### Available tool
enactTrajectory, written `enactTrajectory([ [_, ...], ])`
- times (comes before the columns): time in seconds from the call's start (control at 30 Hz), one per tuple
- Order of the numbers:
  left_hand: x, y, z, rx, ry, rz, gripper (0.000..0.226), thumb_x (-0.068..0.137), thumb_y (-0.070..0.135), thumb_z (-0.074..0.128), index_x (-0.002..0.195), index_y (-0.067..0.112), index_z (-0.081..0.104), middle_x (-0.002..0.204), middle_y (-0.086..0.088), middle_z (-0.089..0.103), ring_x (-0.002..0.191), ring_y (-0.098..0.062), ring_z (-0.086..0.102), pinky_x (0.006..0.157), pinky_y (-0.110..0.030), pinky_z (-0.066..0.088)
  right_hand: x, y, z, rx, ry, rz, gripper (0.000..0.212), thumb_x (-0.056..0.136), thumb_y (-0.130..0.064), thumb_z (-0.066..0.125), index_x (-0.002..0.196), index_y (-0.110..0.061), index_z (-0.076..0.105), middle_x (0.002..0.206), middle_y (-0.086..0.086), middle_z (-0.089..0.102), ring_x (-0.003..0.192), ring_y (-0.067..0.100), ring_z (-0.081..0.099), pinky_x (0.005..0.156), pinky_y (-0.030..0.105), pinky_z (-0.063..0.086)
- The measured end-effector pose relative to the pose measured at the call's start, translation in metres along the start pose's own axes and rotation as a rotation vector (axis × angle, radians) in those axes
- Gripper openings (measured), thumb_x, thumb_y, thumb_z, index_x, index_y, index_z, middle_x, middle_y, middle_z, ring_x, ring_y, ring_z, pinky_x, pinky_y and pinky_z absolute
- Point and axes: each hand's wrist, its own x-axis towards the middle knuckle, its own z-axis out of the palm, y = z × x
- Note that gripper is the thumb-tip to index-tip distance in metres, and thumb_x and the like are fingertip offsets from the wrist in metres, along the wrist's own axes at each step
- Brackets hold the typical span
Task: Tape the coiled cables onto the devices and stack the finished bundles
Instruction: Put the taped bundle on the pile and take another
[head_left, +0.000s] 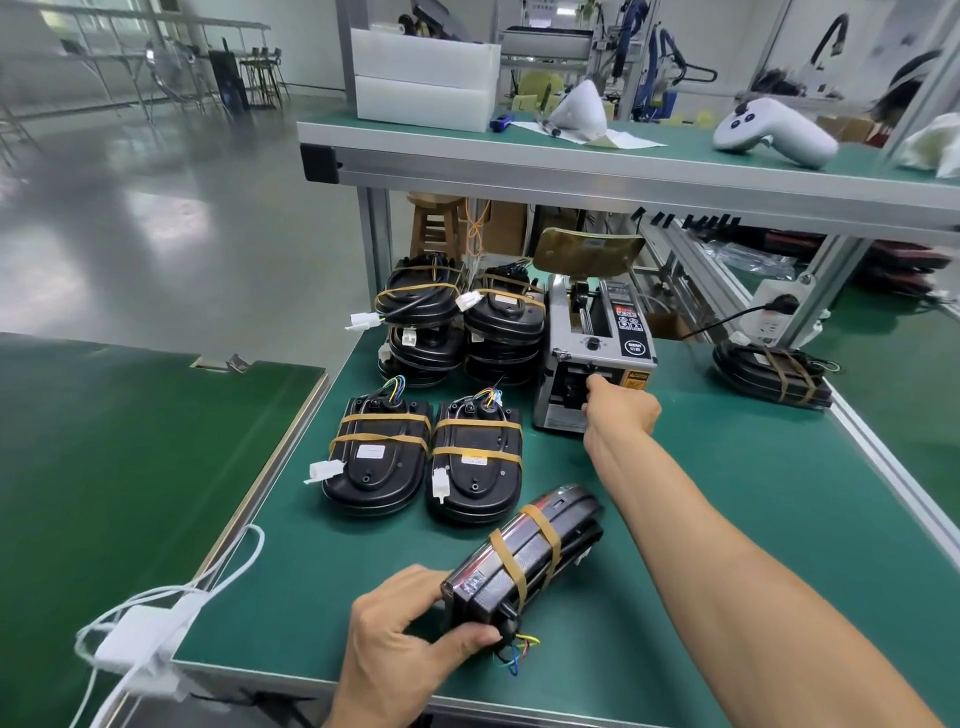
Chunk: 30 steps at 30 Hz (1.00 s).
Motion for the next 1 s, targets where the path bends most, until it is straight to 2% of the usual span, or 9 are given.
enactTrajectory([
  [0.13,0.0,0.001,-0.001,-0.003,-0.006,-0.007,0.035,0.085,0.061,0.085,0.1,0.029,0.084,0.088,0.026,0.072,0.071,-0.004,0.066,0.067,-0.015,0.05,-0.003,0.0,-0.008,-0.136,-0.019,-0.041,0.034,0.076,-0.015,0.081,0.071,-0.011,0.048,0.072,0.003,0.059,0.066,0.024,0.057,0.062,0.032,0.046],
  [0.2,0.0,0.0,-0.002,0.003,-0.013,-0.004,0.033,0.085,0.061,0.085,0.096,0.029,0.085,0.088,0.025,0.072,0.071,-0.005,0.067,0.066,-0.016,0.05,-0.007,0.002,-0.023,-0.244,-0.073,-0.064,0.036,0.077,-0.017,0.079,0.069,-0.009,0.045,0.065,0.002,0.053,0.059,0.023,0.047,0.055,0.03,0.039],
  [0.27,-0.001,0.0,-0.001,0.011,-0.012,-0.013,0.033,0.085,0.061,0.085,0.096,0.03,0.085,0.087,0.022,0.073,0.071,-0.007,0.067,0.066,-0.017,0.05,-0.014,0.007,-0.043,-0.287,-0.177,-0.105,0.029,0.08,-0.017,0.075,0.067,-0.008,0.051,0.063,0.004,0.05,0.059,0.022,0.039,0.057,0.027,0.036],
  [0.4,-0.002,-0.002,-0.001,0.016,-0.016,-0.018,0.032,0.084,0.061,0.085,0.102,0.035,0.081,0.085,0.021,0.073,0.071,-0.008,0.067,0.066,-0.018,0.05,-0.043,0.009,-0.099,-0.221,-0.444,-0.21,0.015,0.089,-0.017,0.076,0.074,-0.016,0.074,0.07,-0.005,0.067,0.077,0.017,0.062,0.074,0.03,0.049],
  [0.5,-0.003,-0.003,-0.001,0.014,-0.026,-0.005,0.031,0.085,0.061,0.085,0.103,0.036,0.08,0.086,0.022,0.072,0.071,-0.008,0.066,0.066,-0.02,0.05,-0.066,0.005,-0.128,-0.167,-0.696,-0.164,0.017,0.092,-0.015,0.075,0.075,-0.018,0.073,0.1,-0.001,0.079,0.102,0.017,0.071,0.094,0.039,0.053],
  [0.57,-0.003,-0.004,0.0,0.01,-0.025,-0.007,0.03,0.085,0.061,0.085,0.103,0.038,0.08,0.085,0.02,0.072,0.07,-0.012,0.067,0.064,-0.022,0.051,-0.078,0.002,-0.137,-0.209,-0.798,-0.151,0.018,0.092,-0.01,0.073,0.074,-0.013,0.071,0.109,0.001,0.08,0.107,0.015,0.072,0.095,0.032,0.054],
  [0.77,-0.005,-0.006,0.0,0.005,-0.03,-0.035,0.029,0.084,0.06,0.087,0.103,0.038,0.081,0.083,0.018,0.072,0.069,-0.011,0.065,0.064,-0.02,0.048,-0.093,0.002,-0.143,-0.296,-0.835,-0.219,0.019,0.089,-0.009,0.078,0.071,-0.014,0.075,0.113,-0.003,0.078,0.103,-0.002,0.071,0.087,0.016,0.044],
  [0.93,-0.007,-0.007,0.0,0.013,-0.032,-0.032,0.029,0.083,0.059,0.088,0.102,0.037,0.082,0.082,0.014,0.072,0.068,-0.017,0.066,0.062,-0.026,0.05,-0.098,0.014,-0.143,-0.278,-0.821,-0.223,0.021,0.088,-0.009,0.078,0.068,-0.014,0.077,0.11,-0.007,0.079,0.109,0.001,0.07,0.101,0.025,0.047],
  [1.0,-0.007,-0.008,0.0,0.017,-0.025,-0.031,0.031,0.083,0.059,0.088,0.1,0.034,0.081,0.081,0.012,0.072,0.067,-0.02,0.066,0.061,-0.031,0.051,-0.098,0.017,-0.143,-0.266,-0.813,-0.224,0.022,0.088,-0.008,0.078,0.067,-0.013,0.078,0.108,-0.008,0.079,0.111,-0.001,0.069,0.099,0.025,0.046],
])
